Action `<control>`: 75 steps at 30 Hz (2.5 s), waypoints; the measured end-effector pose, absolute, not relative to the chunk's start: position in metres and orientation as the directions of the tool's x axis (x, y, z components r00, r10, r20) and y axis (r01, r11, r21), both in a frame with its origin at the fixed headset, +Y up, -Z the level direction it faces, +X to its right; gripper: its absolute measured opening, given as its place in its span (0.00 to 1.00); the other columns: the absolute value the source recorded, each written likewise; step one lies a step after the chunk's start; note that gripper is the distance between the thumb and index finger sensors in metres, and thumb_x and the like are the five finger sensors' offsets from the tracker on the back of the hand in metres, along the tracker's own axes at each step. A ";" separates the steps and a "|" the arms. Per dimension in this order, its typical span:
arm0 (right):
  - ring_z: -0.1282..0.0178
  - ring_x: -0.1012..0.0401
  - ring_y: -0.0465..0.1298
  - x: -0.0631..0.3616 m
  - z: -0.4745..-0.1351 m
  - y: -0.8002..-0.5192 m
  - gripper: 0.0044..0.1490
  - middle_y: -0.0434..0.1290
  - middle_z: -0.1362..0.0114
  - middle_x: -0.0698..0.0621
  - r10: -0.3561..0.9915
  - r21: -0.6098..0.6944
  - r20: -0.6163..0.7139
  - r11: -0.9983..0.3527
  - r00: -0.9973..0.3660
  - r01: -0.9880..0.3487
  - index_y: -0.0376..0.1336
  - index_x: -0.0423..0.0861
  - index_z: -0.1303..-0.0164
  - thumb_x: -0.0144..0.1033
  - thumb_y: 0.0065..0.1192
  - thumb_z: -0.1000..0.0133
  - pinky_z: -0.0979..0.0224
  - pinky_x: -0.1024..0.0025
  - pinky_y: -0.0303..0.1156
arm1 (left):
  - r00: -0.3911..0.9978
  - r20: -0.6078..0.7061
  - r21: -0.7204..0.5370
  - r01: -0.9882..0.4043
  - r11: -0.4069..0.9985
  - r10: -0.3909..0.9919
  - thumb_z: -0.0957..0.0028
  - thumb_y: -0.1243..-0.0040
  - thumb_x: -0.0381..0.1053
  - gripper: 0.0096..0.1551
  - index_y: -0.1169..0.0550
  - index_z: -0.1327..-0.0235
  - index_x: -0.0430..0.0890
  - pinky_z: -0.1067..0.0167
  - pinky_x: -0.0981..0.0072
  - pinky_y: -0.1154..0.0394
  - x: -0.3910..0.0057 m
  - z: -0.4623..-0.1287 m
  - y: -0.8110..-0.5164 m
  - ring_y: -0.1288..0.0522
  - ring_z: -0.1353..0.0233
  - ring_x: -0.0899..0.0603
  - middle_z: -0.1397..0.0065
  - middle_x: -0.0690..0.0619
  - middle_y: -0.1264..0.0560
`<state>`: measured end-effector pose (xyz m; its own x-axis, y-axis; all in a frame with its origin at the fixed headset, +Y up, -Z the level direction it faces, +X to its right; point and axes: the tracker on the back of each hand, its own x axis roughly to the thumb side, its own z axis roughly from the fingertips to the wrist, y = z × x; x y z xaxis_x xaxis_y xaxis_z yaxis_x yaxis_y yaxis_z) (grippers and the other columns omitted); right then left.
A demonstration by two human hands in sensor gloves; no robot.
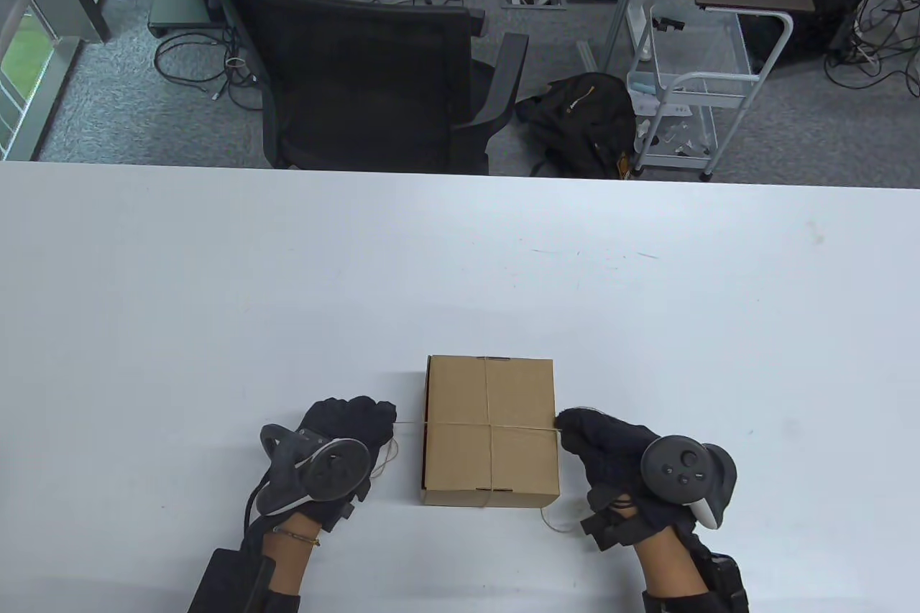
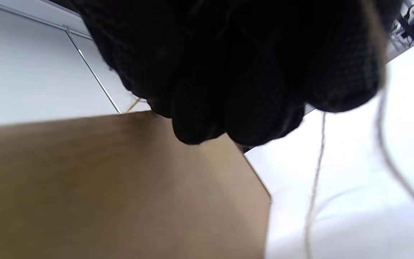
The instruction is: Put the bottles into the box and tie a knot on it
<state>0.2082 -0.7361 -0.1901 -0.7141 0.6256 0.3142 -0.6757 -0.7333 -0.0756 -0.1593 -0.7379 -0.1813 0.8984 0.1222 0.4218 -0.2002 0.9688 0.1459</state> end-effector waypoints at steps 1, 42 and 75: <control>0.56 0.47 0.84 0.208 -0.191 -0.738 0.23 0.87 0.54 0.42 0.607 -0.063 0.311 -0.754 -0.731 -0.654 0.78 0.40 0.49 0.34 0.72 0.51 0.51 0.49 0.81 | 0.897 0.432 0.145 -0.175 0.974 0.097 0.50 0.31 0.51 0.23 0.13 0.44 0.46 0.41 0.38 0.19 -0.157 -0.181 -0.740 0.10 0.51 0.39 0.48 0.47 0.12; 0.25 0.32 0.58 0.181 -0.187 -0.751 0.26 0.65 0.23 0.33 0.713 0.100 0.338 -0.676 -0.614 -0.730 0.70 0.32 0.45 0.32 0.60 0.47 0.28 0.33 0.58 | 0.649 0.208 -0.088 -0.733 0.674 0.732 0.46 0.38 0.51 0.25 0.19 0.37 0.44 0.31 0.20 0.39 -0.163 -0.181 -0.747 0.34 0.20 0.25 0.16 0.36 0.37; 0.43 0.35 0.78 0.174 -0.189 -0.740 0.24 0.78 0.38 0.30 0.824 0.286 0.363 -0.542 -0.434 -0.790 0.72 0.34 0.44 0.30 0.65 0.48 0.40 0.37 0.73 | 0.211 -0.095 -0.169 -0.967 0.193 0.973 0.44 0.34 0.52 0.28 0.18 0.42 0.33 0.33 0.21 0.36 -0.182 -0.187 -0.743 0.32 0.22 0.21 0.18 0.34 0.33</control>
<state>0.1741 -0.7405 -0.1885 -0.4343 0.8244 0.3630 -0.7903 -0.5421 0.2856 -0.1822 -0.7434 -0.1874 0.2107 0.9729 -0.0947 -0.9666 0.1929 -0.1685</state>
